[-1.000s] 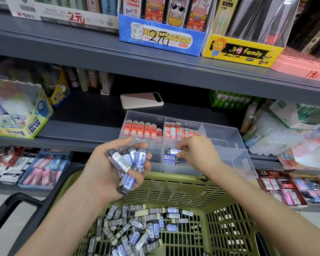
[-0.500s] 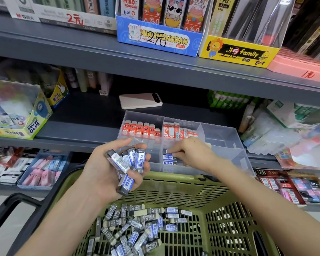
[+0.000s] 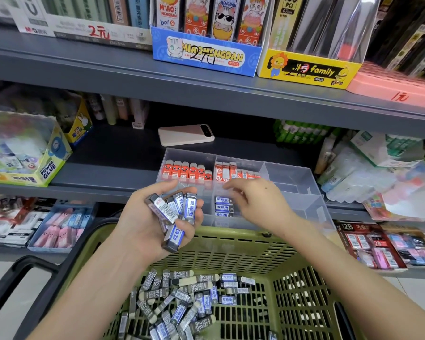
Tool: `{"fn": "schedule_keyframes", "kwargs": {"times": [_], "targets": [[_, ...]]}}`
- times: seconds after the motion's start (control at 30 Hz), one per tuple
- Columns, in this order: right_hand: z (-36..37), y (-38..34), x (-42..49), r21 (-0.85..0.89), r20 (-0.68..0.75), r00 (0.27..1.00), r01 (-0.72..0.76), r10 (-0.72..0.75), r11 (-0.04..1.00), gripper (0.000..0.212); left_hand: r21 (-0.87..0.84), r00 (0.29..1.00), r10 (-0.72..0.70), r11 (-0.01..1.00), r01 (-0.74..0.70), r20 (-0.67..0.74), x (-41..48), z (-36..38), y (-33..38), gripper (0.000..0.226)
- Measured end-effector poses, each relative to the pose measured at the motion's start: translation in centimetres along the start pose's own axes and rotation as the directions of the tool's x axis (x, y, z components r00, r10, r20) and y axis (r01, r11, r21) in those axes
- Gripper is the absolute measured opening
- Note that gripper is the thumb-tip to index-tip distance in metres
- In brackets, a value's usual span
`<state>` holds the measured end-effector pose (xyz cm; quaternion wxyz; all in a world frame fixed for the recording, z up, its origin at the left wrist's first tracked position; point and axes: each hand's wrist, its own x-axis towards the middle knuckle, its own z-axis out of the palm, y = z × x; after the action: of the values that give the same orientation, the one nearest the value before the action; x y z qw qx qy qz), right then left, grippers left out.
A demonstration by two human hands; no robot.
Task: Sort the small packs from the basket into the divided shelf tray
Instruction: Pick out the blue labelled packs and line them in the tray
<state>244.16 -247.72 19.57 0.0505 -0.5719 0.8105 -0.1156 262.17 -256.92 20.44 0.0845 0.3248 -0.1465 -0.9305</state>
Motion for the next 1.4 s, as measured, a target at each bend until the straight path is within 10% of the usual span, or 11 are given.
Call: {"fn": "schedule_keyframes", "kwargs": {"times": [0.13, 0.3, 0.5, 0.63, 0.87, 1.4], "targets": [[-2.3, -4.3, -2.3, 0.515, -0.176, 0.979, 0.177, -0.098, 0.839, 0.020, -0.032, 1.000, -0.001, 0.999, 0.002, 0.031, 0.0, 0.8, -0.5, 0.030], [-3.0, -7.6, -3.2, 0.317, -0.198, 0.959, 0.259, -0.203, 0.913, 0.022, -0.019, 0.998, 0.059, 0.998, -0.059, 0.019, 0.3, 1.8, -1.5, 0.018], [-4.6, -4.0, -2.4, 0.641, -0.096, 0.995, 0.088, -0.034, 0.762, 0.006, -0.021, 0.997, 0.018, 1.000, -0.020, -0.069, -0.1, 2.2, -1.9, 0.025], [-5.1, 1.8, -0.5, 0.365, 0.151, 0.988, -0.086, 0.033, 0.927, 0.011, 0.015, 0.995, 0.053, 0.999, -0.052, -0.085, -0.7, 1.4, -1.4, 0.026], [-2.6, 3.0, 2.0, -0.074, 0.498, 0.866, 0.085, -0.037, 0.994, 0.016, 0.014, 0.996, 0.061, 0.998, -0.060, -0.061, -0.6, 0.8, -1.3, 0.028], [-2.5, 3.0, 2.7, 0.003, 0.705, 0.705, 0.104, -0.076, 0.995, 0.031, -0.014, 0.999, 0.026, 1.000, -0.026, -0.036, 0.3, 0.2, -1.3, 0.035]]}}
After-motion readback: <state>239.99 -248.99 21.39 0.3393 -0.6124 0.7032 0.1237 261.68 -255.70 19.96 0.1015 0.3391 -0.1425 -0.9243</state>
